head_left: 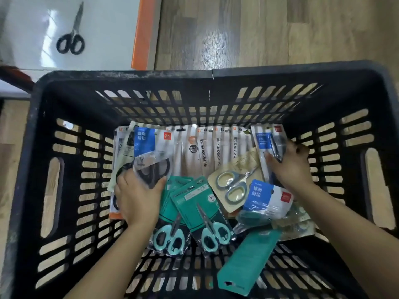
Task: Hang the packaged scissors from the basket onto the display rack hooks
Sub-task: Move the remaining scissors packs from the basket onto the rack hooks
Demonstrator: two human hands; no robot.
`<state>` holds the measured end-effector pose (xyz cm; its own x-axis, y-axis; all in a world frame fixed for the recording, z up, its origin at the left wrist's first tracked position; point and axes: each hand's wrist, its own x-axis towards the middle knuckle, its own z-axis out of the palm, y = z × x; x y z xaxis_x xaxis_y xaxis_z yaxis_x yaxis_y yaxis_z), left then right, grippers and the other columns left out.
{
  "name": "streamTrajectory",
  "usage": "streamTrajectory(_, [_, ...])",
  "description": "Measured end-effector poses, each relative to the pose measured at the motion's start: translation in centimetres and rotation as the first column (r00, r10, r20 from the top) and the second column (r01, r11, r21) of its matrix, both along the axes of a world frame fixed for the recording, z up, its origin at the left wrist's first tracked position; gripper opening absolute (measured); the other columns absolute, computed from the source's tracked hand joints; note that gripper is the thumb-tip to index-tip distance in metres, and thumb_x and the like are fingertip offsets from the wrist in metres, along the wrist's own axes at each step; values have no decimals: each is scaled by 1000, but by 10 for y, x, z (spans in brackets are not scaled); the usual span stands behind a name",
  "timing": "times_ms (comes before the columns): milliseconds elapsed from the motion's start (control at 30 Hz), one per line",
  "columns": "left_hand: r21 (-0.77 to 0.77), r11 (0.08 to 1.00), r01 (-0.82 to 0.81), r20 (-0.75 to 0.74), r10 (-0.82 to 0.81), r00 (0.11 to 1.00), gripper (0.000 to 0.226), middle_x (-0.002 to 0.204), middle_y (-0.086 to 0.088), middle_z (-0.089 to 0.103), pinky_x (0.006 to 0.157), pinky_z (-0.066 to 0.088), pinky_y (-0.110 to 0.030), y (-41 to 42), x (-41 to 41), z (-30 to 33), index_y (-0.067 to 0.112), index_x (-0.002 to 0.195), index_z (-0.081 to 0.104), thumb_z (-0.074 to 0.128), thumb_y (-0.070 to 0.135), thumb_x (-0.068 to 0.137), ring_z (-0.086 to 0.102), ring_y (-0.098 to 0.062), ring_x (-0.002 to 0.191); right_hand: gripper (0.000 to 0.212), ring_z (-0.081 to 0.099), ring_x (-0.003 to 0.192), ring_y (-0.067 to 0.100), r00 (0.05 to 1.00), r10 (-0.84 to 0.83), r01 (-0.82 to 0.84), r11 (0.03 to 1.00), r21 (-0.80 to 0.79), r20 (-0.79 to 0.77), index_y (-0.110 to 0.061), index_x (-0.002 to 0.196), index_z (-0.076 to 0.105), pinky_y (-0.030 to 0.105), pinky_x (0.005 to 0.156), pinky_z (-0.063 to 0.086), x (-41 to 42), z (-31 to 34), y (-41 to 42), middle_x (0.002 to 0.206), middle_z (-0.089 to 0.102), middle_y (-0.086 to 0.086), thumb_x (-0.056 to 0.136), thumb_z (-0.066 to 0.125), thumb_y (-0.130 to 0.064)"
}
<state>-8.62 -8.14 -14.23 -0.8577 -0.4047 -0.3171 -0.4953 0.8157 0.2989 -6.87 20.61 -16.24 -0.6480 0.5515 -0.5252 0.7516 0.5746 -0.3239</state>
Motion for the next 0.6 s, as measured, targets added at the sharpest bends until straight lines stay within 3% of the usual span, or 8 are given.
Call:
streamTrajectory(100, [106, 992, -75, -63, 82, 995, 44, 107, -9, 53, 81, 41, -40, 0, 4, 2, 6, 104, 47, 75, 27, 77, 51, -27, 99, 72, 46, 115, 39, 999, -39, 40, 998, 42, -19, -5, 132, 40, 45, 92, 43, 2, -2, 1, 131, 41, 23, 80, 65, -49])
streamTrajectory(200, [219, 969, -115, -61, 132, 989, 31, 95, -4, 50, 73, 34, -31, 1, 6, 14, 6, 103, 46, 68, 18, 84, 45, -20, 85, 58, 59, 98, 31, 980, -182, 179, 983, -49, -78, -8, 112, 55, 43, 82, 50, 4, 9, 2, 112, 59, 15, 72, 75, -44])
streamTrajectory(300, [365, 917, -162, -51, 194, 980, 33, 99, -8, 54, 76, 35, -27, -3, 3, 26, -2, 115, 46, 62, 8, 88, 49, -22, 91, 49, 60, 93, 24, 924, -365, 333, 914, -230, -110, -7, 113, 49, 38, 77, 49, 5, 24, 2, 103, 59, 4, 76, 76, -25])
streamTrajectory(367, [414, 895, -166, -28, 194, 981, 35, 99, -3, 55, 79, 36, -26, -8, 2, 35, -1, 120, 44, 59, 5, 89, 51, -23, 98, 48, 57, 94, 23, 895, -426, 383, 887, -258, -134, -8, 119, 43, 36, 74, 46, 7, 37, 1, 107, 56, 5, 82, 71, -19])
streamTrajectory(467, [470, 864, -178, 6, 198, 980, 39, 114, -10, 56, 89, 39, -29, -14, 2, 51, -2, 125, 42, 56, 1, 90, 52, -25, 109, 23, 56, 89, 23, 890, -434, 395, 887, -240, -137, -10, 113, 48, 38, 69, 50, 12, 54, -1, 107, 57, 7, 93, 56, -18])
streamTrajectory(600, [551, 792, -261, 75, 265, 961, 30, 112, -13, 56, 88, 43, -32, -17, 1, 86, 1, 118, 44, 55, 1, 90, 55, -26, 104, 12, 58, 94, 29, 921, -371, 328, 903, -277, -120, -9, 102, 56, 43, 82, 48, 13, 89, -8, 106, 62, 15, 96, 48, -17])
